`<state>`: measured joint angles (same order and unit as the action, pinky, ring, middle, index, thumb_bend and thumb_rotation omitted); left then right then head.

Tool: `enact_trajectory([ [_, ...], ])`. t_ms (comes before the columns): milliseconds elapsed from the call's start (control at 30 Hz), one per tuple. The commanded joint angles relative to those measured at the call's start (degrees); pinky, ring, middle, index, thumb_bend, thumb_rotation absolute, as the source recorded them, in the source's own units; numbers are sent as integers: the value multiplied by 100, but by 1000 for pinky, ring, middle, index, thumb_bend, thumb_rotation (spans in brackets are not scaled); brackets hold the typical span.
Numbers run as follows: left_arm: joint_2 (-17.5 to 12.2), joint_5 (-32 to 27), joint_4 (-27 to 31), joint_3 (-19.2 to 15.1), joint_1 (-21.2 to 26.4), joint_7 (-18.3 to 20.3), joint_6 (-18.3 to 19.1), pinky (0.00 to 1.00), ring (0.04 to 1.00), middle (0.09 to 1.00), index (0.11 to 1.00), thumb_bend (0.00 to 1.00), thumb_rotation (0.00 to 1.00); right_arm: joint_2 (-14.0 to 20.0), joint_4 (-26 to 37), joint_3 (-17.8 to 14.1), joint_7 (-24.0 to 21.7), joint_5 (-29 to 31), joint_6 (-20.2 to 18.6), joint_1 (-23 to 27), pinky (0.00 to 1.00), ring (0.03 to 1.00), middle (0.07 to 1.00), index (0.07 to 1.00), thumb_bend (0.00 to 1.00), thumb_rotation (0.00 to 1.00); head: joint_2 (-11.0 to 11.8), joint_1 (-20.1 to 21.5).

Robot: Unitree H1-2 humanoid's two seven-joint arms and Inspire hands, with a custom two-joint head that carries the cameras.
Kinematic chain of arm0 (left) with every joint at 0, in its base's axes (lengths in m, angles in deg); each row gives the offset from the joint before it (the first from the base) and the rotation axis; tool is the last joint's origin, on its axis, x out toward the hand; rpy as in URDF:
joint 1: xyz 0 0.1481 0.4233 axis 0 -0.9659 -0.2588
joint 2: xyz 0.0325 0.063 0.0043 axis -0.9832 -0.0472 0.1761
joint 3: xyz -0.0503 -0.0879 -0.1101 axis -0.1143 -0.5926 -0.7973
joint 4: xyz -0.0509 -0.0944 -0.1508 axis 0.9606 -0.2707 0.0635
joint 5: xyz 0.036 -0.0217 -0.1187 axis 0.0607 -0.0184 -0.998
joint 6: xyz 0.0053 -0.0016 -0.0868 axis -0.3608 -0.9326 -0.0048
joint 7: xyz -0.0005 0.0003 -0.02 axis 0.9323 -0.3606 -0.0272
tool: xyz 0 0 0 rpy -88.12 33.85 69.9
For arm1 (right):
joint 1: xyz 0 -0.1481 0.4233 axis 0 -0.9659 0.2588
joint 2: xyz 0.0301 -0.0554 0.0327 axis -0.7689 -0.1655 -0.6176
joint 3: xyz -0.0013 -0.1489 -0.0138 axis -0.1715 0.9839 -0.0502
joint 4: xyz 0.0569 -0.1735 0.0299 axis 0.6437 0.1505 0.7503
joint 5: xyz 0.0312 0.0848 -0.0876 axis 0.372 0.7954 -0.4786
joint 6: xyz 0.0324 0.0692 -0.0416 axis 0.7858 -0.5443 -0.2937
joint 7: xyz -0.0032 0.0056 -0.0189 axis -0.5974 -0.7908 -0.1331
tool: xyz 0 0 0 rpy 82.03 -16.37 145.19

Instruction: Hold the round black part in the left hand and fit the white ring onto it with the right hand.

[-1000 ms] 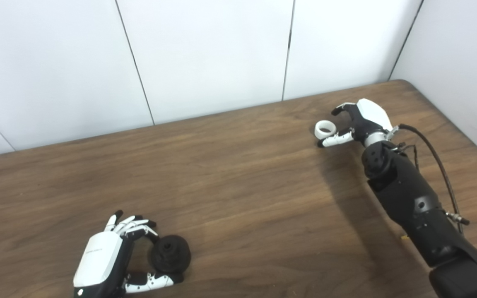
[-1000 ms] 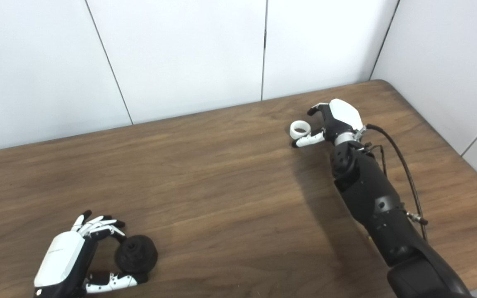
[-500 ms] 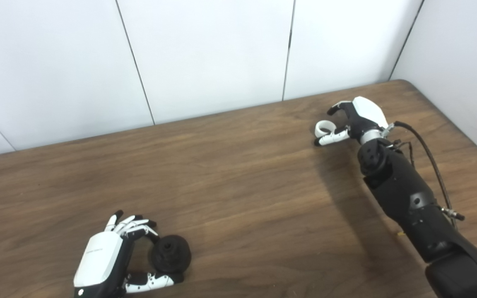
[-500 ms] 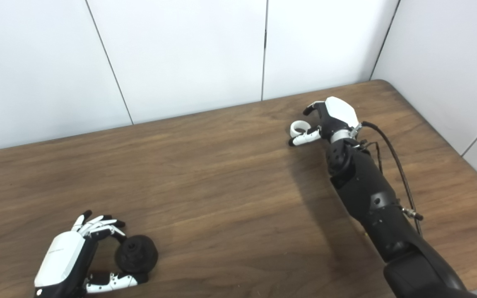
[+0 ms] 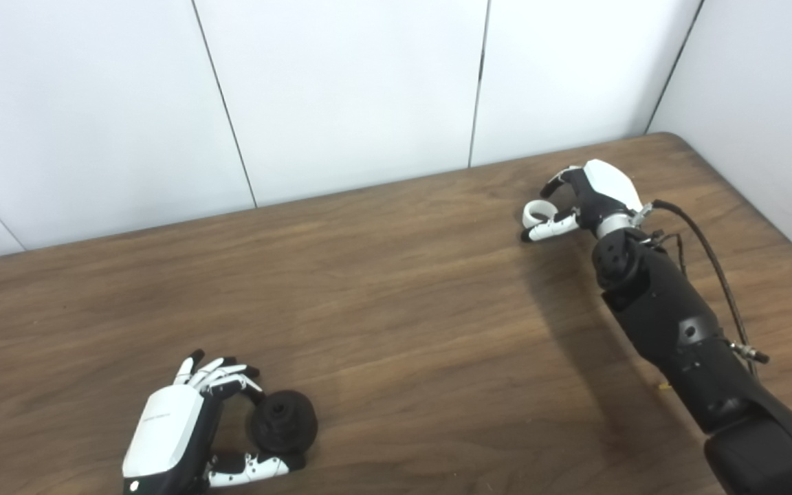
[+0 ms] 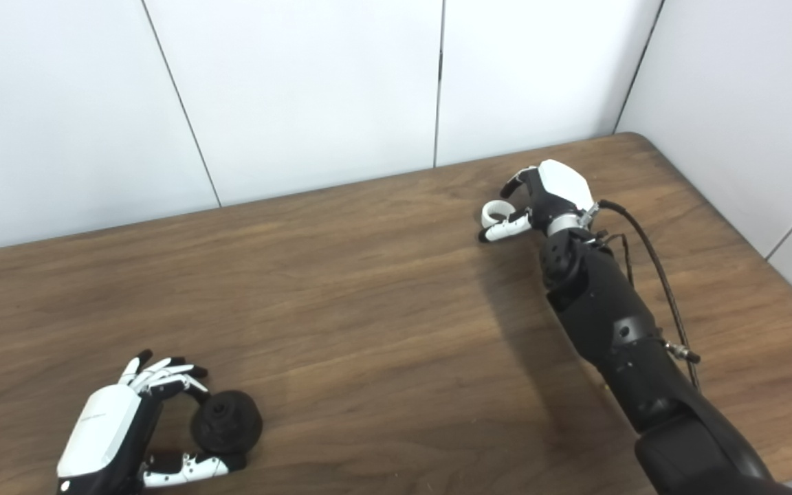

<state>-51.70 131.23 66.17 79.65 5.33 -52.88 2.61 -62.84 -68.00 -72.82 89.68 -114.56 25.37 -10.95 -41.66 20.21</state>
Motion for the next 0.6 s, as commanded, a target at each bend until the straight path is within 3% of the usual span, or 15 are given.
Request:
enact_trajectory([
  [0,-82,29,108,-44,-33,4,34,1000,868,756,486,521,47,158,104,-77,19,-48,-23,199,998,945,903,624,764,239,-8,9],
  [567,-98,14,132,-67,-40,41,52,1000,867,754,486,520,48,161,51,-96,2,-35,-16,141,1000,950,905,600,755,255,-51,38],
])
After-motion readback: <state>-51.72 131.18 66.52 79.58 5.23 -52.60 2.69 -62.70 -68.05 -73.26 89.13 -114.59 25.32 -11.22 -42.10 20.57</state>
